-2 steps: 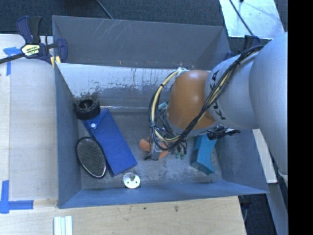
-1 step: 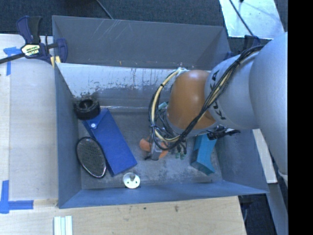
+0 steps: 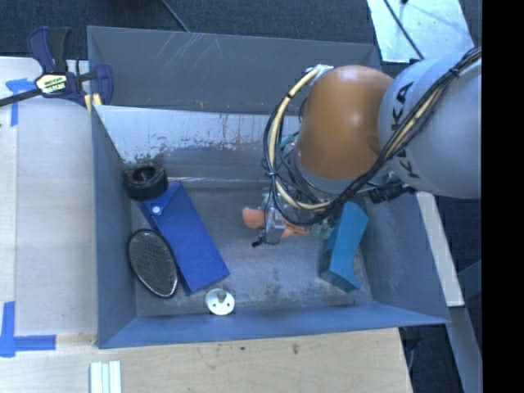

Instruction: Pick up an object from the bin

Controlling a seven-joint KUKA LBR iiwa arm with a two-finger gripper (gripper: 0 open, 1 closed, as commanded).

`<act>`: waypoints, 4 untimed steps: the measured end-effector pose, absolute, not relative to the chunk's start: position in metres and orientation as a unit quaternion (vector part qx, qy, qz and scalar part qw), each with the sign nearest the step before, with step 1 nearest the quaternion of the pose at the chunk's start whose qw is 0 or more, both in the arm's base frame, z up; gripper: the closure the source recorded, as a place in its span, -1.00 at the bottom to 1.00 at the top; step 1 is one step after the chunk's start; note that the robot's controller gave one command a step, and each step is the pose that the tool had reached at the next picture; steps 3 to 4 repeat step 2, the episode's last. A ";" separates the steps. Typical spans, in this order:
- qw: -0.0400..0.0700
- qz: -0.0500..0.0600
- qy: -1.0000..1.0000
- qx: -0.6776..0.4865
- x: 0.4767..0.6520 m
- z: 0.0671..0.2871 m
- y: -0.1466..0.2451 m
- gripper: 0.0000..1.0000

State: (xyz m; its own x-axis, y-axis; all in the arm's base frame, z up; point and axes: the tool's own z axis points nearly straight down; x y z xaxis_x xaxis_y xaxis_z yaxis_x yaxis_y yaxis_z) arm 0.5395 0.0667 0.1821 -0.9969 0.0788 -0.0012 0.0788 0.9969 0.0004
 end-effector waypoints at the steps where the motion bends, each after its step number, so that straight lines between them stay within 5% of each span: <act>1: 0.001 0.000 0.999 0.039 0.539 0.182 0.067 1.00; 2: 0.001 0.000 0.999 0.042 0.540 0.279 0.053 1.00; 4: 0.001 0.000 0.999 0.042 0.540 0.279 0.053 1.00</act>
Offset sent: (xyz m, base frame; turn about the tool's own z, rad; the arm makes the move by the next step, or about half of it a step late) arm -0.0005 -0.0137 0.0968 0.0046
